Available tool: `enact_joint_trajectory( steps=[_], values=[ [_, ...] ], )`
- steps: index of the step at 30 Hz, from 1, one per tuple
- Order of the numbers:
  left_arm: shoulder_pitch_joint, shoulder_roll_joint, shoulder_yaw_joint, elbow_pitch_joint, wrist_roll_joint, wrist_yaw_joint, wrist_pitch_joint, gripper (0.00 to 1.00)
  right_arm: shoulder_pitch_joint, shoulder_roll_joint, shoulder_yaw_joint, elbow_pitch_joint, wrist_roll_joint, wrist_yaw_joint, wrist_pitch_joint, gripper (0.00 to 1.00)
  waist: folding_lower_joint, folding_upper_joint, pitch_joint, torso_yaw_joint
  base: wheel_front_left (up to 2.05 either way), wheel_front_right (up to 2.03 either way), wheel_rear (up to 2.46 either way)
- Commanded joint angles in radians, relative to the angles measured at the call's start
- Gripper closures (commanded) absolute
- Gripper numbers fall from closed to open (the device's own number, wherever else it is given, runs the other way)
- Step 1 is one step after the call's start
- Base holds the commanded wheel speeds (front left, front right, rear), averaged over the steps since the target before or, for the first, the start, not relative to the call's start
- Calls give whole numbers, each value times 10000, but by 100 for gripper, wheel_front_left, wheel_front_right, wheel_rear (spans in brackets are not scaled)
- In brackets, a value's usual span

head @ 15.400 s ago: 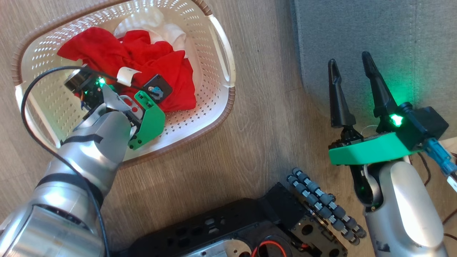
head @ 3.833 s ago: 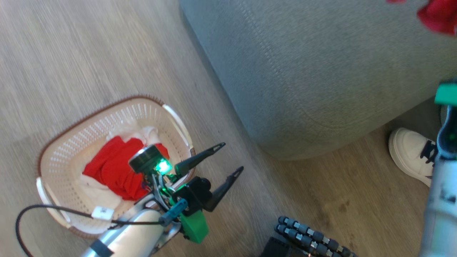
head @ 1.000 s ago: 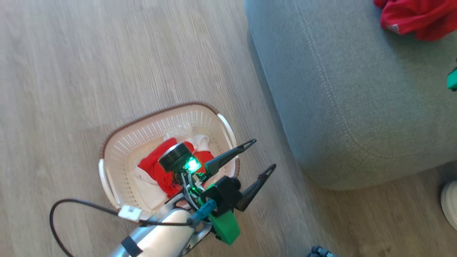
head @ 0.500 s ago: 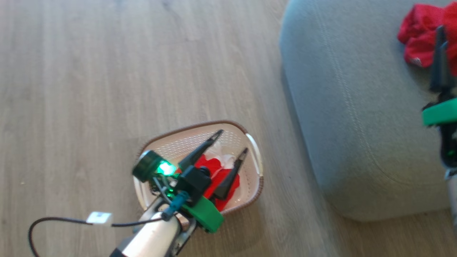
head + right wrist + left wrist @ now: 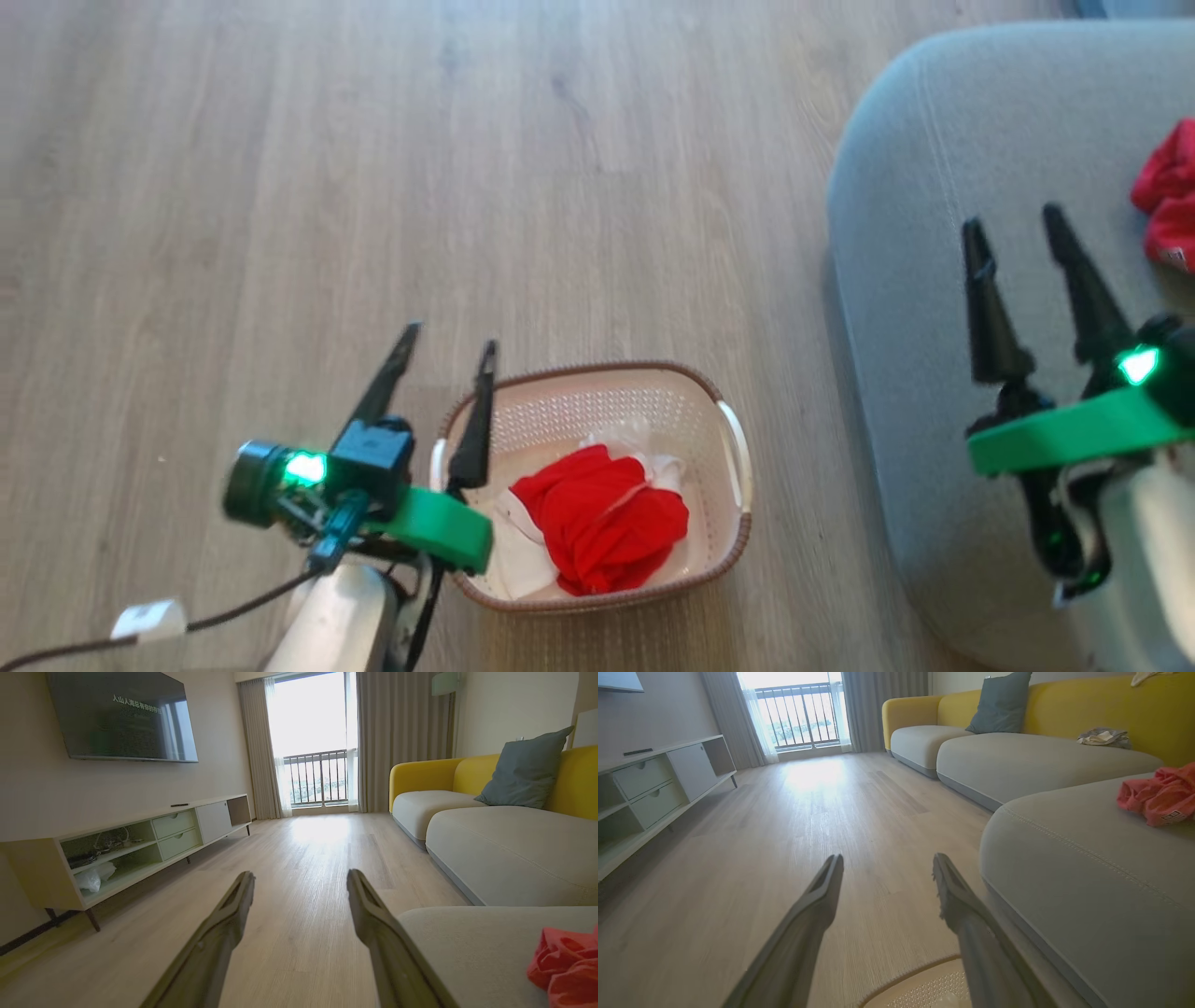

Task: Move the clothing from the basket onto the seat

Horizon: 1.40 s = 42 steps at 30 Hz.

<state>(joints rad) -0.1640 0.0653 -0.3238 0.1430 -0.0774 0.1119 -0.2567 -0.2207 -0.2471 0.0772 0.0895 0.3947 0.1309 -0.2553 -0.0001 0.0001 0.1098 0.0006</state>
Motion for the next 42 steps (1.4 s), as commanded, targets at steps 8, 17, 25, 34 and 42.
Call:
enact_joint_trajectory(
  steps=[8,17,25,34,42],
  values=[
    [358,-126,1229,-721,146,970,-51,0,1099,806,-65,-550,-179,-2,-65,0,1,-1,-505,428,0,0,0],
    [859,-147,1454,-413,-123,763,-51,0,2080,1293,-269,-184,-1007,-2,-65,0,1,-1,-677,484,0,0,0],
    [965,-149,1315,-333,-181,744,-51,0,2248,1604,-570,-109,-1253,-2,-65,0,1,-1,-537,441,0,0,0],
    [835,-150,1274,-251,-227,718,-51,0,2144,1696,-722,-84,-1329,-2,-65,0,1,-1,-449,466,0,0,0],
    [810,-150,1255,-272,-237,707,-51,0,2084,1721,-688,-25,-1311,-2,-65,0,1,-1,-457,467,0,0,0]
  ],
)
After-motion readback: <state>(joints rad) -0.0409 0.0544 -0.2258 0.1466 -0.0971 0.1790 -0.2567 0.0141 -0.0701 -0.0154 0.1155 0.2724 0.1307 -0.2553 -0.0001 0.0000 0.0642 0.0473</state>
